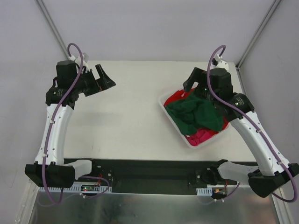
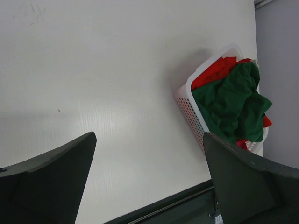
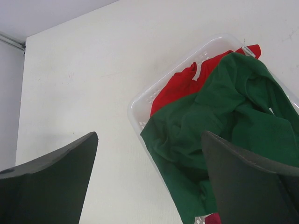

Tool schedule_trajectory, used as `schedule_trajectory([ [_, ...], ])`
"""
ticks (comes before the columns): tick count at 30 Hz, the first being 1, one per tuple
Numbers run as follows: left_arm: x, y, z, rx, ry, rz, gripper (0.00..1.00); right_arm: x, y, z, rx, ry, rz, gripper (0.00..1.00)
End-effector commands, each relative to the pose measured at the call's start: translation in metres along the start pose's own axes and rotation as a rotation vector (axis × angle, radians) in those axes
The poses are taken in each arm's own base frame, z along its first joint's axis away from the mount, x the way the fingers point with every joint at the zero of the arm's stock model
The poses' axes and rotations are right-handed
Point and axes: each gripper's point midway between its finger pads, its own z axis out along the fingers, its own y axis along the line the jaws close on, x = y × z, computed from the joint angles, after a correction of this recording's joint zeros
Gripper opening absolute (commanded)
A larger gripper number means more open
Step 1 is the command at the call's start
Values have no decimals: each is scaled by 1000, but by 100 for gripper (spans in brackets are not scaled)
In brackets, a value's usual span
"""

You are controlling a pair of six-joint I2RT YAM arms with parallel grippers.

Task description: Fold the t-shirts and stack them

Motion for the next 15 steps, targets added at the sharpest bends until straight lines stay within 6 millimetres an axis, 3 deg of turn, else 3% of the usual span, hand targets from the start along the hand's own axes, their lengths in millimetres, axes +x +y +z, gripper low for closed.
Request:
schedule_trajectory([
  [1, -12, 2, -11, -23, -66, 51, 99, -13, 0, -6, 10, -43, 13, 96],
  [15, -7, 10, -3, -41, -40, 40, 99, -22, -6, -7, 23, -94, -65, 96],
])
